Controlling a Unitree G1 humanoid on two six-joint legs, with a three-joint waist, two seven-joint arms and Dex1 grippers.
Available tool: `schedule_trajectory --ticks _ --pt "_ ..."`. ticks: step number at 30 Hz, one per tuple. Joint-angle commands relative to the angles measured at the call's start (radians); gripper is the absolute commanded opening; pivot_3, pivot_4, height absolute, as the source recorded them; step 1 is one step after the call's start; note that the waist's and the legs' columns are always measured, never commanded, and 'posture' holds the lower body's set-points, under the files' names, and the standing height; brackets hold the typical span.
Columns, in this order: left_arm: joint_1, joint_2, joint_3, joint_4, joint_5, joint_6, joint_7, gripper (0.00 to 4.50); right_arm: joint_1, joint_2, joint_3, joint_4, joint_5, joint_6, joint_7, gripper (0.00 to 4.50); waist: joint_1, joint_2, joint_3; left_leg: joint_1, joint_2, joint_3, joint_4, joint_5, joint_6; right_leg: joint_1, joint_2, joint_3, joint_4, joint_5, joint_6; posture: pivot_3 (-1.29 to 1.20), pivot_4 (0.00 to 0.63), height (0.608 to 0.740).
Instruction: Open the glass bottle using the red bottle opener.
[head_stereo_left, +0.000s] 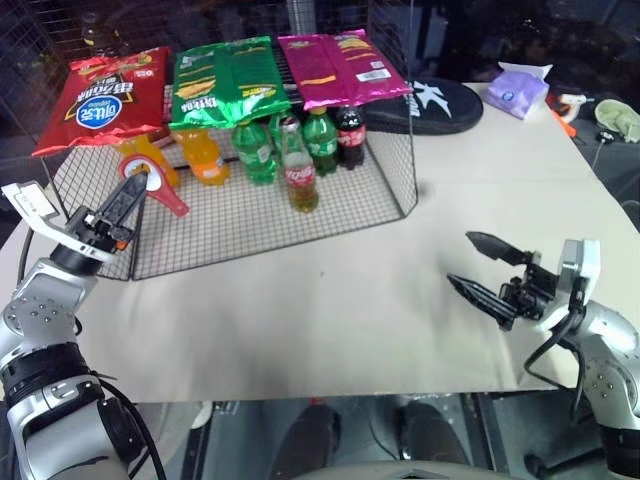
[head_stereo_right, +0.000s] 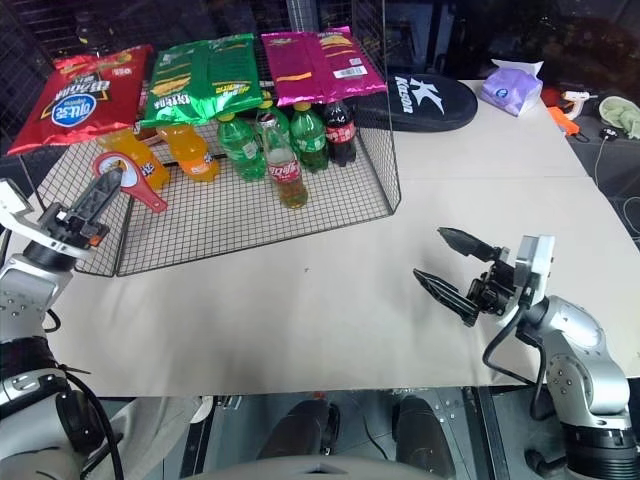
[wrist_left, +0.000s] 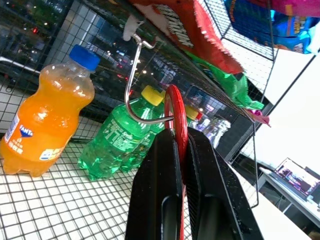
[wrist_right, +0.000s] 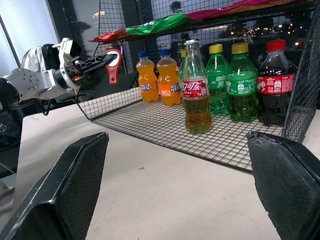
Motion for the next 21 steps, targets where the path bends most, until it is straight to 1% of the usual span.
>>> schedule_trajectory --ticks 1,10,15,21 --pt "-0.015 0.011 0.017 -0.046 -0.034 0.006 -0.030 0.03 -0.007 0.004 0.001 -0.012 0.001 -0.012 -0.001 4.50 0.000 0.000 0.000 0.000 0.000 0.000 0.000 0.000 0.000 0.000 0.000 0.000 0.000 0.000 0.000 0.00 0.150 0.740" --pt "-0.076 0.017 0.033 0.037 -0.031 -0.027 0.012 0.03 0.009 0.006 -0.006 -0.020 -0.004 -0.017 -0.006 4.50 -0.004 -0.001 0.000 -0.004 0.000 0.000 0.001 0.000 0.000 -0.005 0.000 0.000 0.001 0.000 0.000 0.00 0.150 0.740" --pt "-0.087 0.020 0.016 0.048 -0.037 -0.011 -0.011 0.03 0.012 0.010 -0.007 -0.027 -0.010 -0.020 -0.023 4.50 -0.005 -0.001 0.000 -0.007 0.000 0.000 0.001 0.000 0.000 -0.009 0.001 0.001 0.002 0.000 0.000 0.00 0.150 0.740" --pt "-0.019 -0.006 -0.035 -0.080 -0.097 0.142 -0.074 0.03 -0.023 0.001 0.024 -0.031 -0.034 0.070 -0.126 4.50 -0.006 -0.001 0.000 -0.007 0.000 0.001 0.001 0.000 0.000 -0.009 0.001 0.001 0.002 0.000 0.000 0.00 0.150 0.740"
